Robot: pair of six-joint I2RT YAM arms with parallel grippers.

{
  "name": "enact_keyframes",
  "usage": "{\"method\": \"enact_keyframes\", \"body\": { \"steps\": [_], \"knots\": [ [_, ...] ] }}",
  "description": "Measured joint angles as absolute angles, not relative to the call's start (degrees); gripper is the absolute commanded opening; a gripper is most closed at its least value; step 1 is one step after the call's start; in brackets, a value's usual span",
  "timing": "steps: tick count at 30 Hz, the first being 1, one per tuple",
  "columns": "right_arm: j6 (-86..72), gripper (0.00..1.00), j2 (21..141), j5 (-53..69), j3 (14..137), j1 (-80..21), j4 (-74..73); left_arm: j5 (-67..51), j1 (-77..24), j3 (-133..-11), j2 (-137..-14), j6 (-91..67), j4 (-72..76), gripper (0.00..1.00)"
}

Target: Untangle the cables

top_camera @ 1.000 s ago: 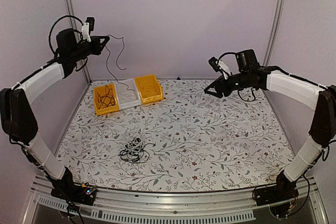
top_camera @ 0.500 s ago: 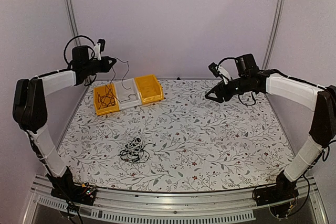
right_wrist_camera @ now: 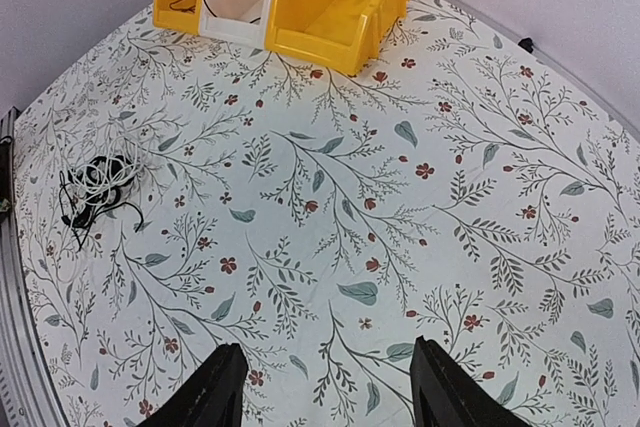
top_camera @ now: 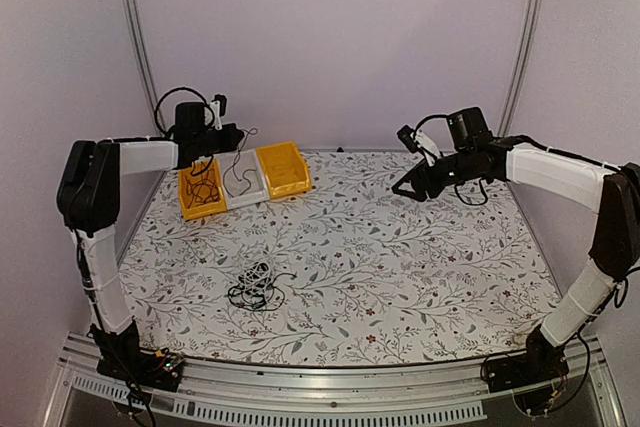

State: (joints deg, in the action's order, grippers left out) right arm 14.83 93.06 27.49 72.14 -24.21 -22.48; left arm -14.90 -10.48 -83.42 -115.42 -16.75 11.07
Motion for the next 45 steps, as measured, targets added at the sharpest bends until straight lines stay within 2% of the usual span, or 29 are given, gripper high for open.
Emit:
{"method": "enact_keyframes", "body": {
  "steps": [13,29,45],
  "knots": [
    [15.9,0.61,91.9,26.7,70.4,-24.2,-22.7,-6.0,-11.8,-85.3,-118.8,-19.1,6.1,0.0],
    [16.4,0.61,91.5,26.7,70.1,-24.2,-22.2,-10.4,-14.5,-76.8,-108.6,-23.6,-5.1,0.0],
    [16.6,0.62,91.1,26.7,67.4,-24.2,-21.2,-3.3,-14.0,-78.3,-106.4,-30.7,-20.4,0.0]
  ]
}}
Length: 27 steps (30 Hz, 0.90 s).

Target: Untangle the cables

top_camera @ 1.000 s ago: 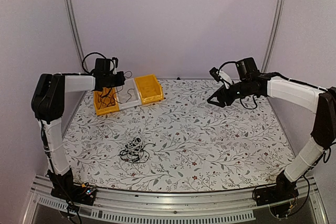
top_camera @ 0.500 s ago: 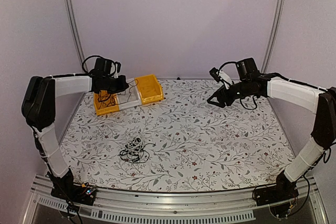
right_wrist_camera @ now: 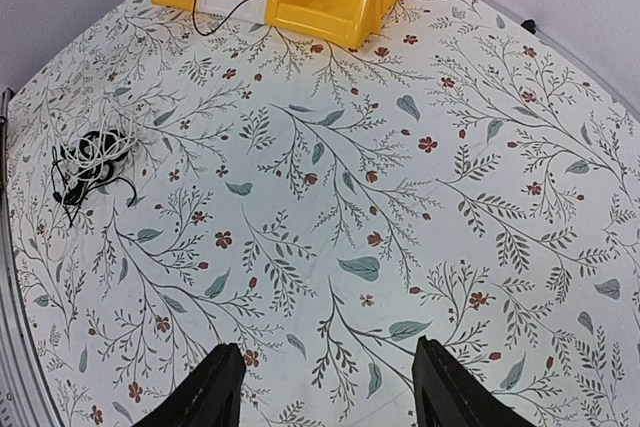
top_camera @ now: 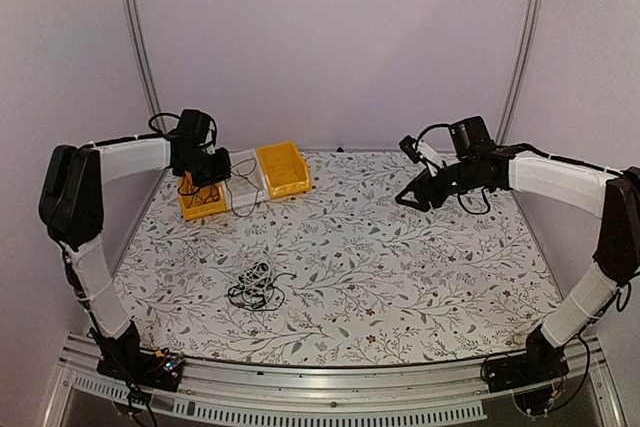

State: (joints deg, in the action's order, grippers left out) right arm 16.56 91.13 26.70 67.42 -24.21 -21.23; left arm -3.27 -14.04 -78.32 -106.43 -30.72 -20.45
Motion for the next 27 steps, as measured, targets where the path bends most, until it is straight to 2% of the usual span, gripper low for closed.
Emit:
{"method": "enact_keyframes", "body": {
  "steps": [8,12,18,27],
  "knots": [
    [16.6,0.62,90.7,26.7,66.9,-24.2,-20.7,-1.7,-12.1,-98.3,-118.7,-31.8,-25.1,0.0],
    [16.6,0.62,89.6,26.7,65.5,-24.2,-20.5,-1.2,-10.4,-102.4,-122.1,-31.8,-25.1,0.0],
    [16.7,0.63,88.5,26.7,64.3,-24.2,-20.5,-2.3,-8.9,-100.4,-123.3,-29.3,-19.8,0.0],
    [16.8,0.63,88.4,26.6,64.1,-24.2,-20.4,-6.5,-10.4,-81.7,-119.5,-24.6,-1.6,0.0]
  ]
}}
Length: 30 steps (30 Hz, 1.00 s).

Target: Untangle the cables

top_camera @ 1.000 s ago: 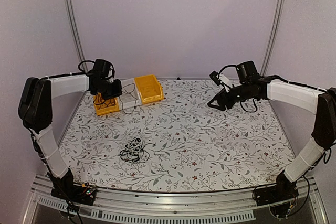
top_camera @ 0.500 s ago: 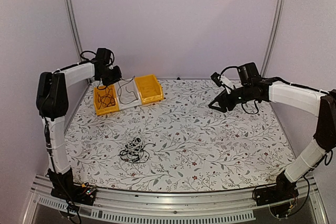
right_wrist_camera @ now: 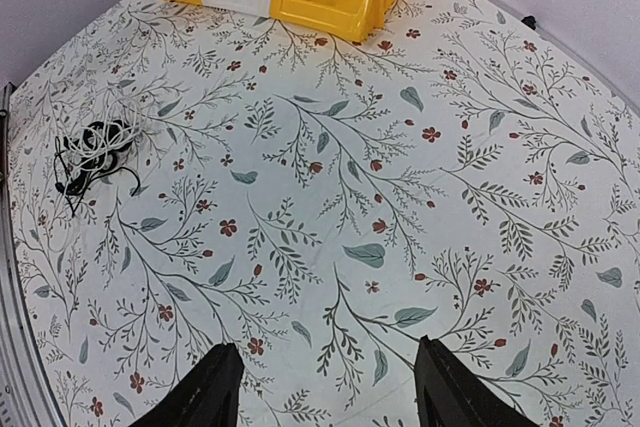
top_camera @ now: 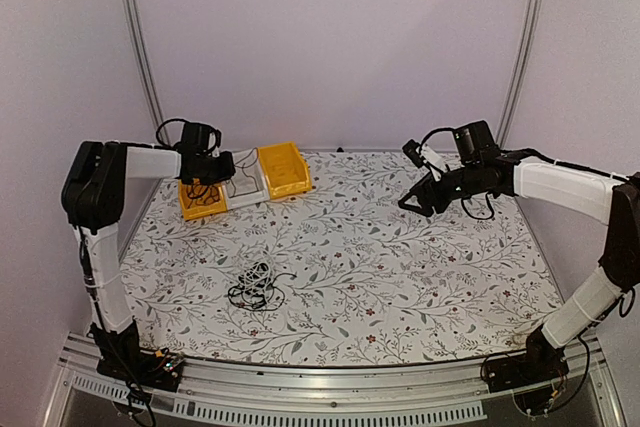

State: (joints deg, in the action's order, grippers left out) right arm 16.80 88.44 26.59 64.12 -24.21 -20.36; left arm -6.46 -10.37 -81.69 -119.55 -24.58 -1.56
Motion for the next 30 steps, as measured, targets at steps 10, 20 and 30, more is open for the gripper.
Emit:
{"method": "enact_keyframes", "body": {
  "steps": [10,20,30],
  "knots": [
    [16.8,0.63,88.5,26.6,64.1,-24.2,-20.3,-2.9,-14.5,-80.0,-112.9,-21.5,-6.5,0.0],
    [16.8,0.63,88.8,26.7,64.2,-24.2,-20.3,5.3,-16.5,-89.3,-117.9,-29.5,-27.7,0.0],
    [16.8,0.63,88.9,26.7,64.1,-24.2,-20.3,6.8,-16.5,-103.8,-123.5,-35.9,-40.6,0.0]
  ]
}}
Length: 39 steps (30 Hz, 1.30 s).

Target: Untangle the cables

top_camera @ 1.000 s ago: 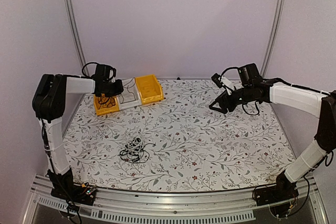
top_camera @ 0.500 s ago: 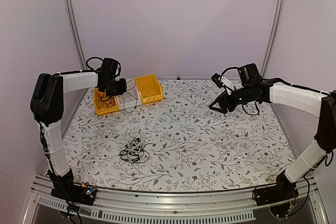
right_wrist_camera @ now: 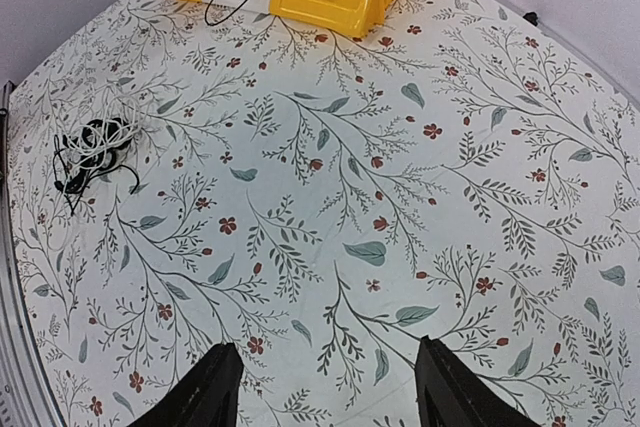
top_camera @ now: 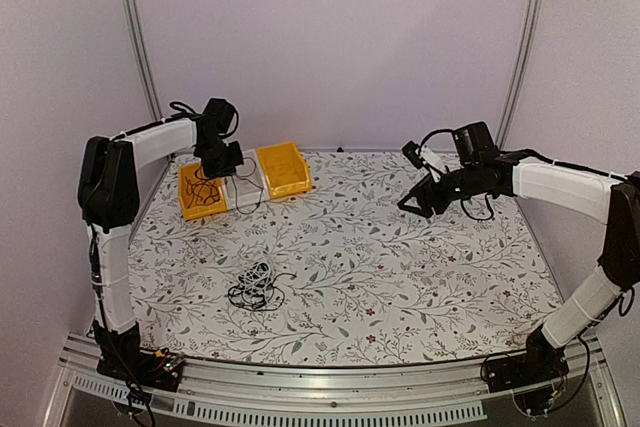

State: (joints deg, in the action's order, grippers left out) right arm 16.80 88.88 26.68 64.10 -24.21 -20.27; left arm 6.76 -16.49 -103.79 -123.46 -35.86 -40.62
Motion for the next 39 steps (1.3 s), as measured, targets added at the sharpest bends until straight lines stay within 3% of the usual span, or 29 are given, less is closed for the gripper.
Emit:
{"method": "enact_keyframes", "body": {
  "steps": [24,39],
  "knots": [
    [16.9,0.63,88.1,26.7,62.2,-24.2,-20.4,11.3,-13.9,-114.7,-134.0,-28.3,-30.0,0.0],
    [17.3,0.64,87.8,26.6,62.0,-24.2,-20.3,9.8,-15.6,-105.2,-131.9,-23.8,-27.7,0.0]
  ]
}}
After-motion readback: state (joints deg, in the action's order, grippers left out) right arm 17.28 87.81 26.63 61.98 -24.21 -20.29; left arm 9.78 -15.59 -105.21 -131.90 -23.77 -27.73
